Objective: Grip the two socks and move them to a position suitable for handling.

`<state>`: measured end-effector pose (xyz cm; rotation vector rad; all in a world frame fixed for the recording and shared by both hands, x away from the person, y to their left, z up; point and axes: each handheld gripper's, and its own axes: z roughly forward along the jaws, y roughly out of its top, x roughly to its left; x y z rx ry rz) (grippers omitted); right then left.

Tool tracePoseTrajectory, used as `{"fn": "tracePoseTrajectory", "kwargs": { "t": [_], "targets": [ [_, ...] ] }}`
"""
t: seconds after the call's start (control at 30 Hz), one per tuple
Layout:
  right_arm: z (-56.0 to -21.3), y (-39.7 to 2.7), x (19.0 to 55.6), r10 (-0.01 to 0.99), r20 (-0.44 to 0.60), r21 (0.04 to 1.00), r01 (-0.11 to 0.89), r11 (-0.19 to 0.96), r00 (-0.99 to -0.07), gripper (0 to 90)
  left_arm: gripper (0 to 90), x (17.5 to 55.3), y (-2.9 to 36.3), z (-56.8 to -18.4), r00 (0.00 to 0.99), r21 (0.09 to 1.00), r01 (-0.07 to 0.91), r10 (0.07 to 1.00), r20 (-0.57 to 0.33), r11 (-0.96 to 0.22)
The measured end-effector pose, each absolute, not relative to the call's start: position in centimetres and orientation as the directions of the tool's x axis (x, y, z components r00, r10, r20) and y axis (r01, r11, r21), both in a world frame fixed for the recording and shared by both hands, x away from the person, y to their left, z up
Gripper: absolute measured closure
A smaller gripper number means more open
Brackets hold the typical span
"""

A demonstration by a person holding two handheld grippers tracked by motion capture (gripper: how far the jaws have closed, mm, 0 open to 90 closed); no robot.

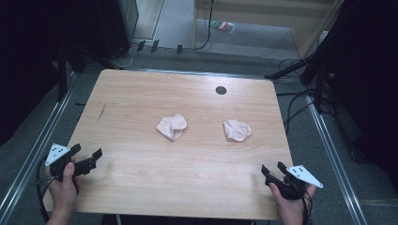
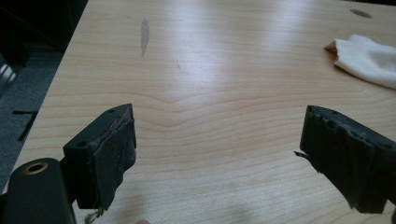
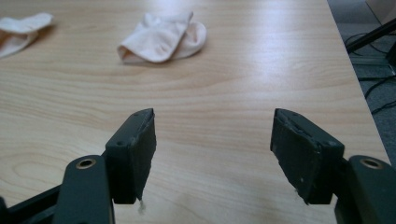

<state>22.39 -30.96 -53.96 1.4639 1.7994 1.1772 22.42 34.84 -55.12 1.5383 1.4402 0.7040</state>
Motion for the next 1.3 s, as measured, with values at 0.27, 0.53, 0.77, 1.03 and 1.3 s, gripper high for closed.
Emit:
{"fn": "tracePoseTrajectory", "kwargs": {
  "t": [0.27, 0.53, 0.77, 1.03, 1.3],
  "targets": [
    [-51.4, -28.9, 24.2, 0.952, 0.092, 0.881, 0.469, 0.058, -0.291, 31.5, 10.8, 22.5, 34.8, -55.1, 0.166, 0.879, 0.472, 0.974, -0.156, 0.060],
    [-49.1, -26.3, 27.0, 0.936, 0.077, 0.875, 0.474, 0.101, -0.342, 31.1, 10.9, 22.5, 34.8, -55.1, 0.173, 0.877, 0.477, 0.972, -0.161, 0.060],
    [-48.6, -24.1, 30.0, 0.933, 0.054, 0.864, 0.485, 0.135, -0.356, 32.1, 10.9, 22.6, 34.7, -55.1, 0.175, 0.875, 0.481, 0.971, -0.162, 0.059],
    [-49.4, -22.1, 32.9, 0.929, 0.017, 0.833, 0.519, 0.191, -0.370, 32.5, 11.0, 22.6, 34.7, -55.1, 0.178, 0.873, 0.484, 0.971, -0.158, 0.053],
    [-50.3, -21.4, 35.1, 0.932, 0.027, 0.808, 0.557, 0.192, -0.361, 33.5, 11.0, 22.6, 34.7, -55.1, 0.182, 0.871, 0.489, 0.971, -0.153, 0.046]
  ]
}}
